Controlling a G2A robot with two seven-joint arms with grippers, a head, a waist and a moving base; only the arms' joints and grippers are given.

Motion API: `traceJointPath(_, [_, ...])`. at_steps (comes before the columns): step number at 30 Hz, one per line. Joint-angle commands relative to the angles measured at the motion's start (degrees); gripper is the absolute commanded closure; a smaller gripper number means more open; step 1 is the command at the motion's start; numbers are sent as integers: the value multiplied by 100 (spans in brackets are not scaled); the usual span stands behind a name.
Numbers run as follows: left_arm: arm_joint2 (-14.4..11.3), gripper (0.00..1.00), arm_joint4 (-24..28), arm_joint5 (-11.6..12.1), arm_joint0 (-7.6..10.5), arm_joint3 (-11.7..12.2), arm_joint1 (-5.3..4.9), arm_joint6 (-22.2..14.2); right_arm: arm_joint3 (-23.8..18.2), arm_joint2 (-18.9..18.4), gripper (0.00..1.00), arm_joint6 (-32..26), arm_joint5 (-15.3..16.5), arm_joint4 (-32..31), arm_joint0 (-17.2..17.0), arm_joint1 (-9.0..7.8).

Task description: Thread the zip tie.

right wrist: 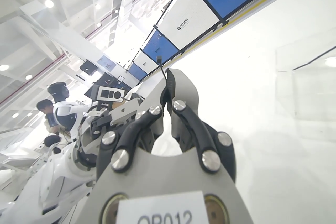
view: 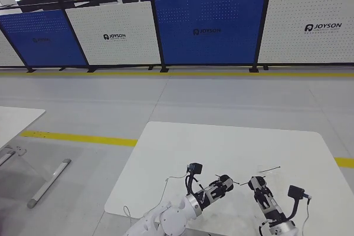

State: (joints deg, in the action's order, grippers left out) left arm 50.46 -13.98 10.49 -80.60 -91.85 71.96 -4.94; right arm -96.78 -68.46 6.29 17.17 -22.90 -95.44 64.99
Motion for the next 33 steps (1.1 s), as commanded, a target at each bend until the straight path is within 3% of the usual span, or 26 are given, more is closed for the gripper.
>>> traceJointPath(1, [0,100,0,0,0,0,0,0,-3,-1,100,1,-3,-3,-1,-1])
traceJointPath(7, [0,100,0,0,0,0,0,0,-18,-7,100,4,-15,16,-1,5])
traceJointPath(15, [0,100,0,0,0,0,0,0,-54,-101,100,138,213,102,-99,34])
traceJointPath(33, [0,100,0,0,0,0,0,0,-22,-47,100,58,23,-168,-7,124])
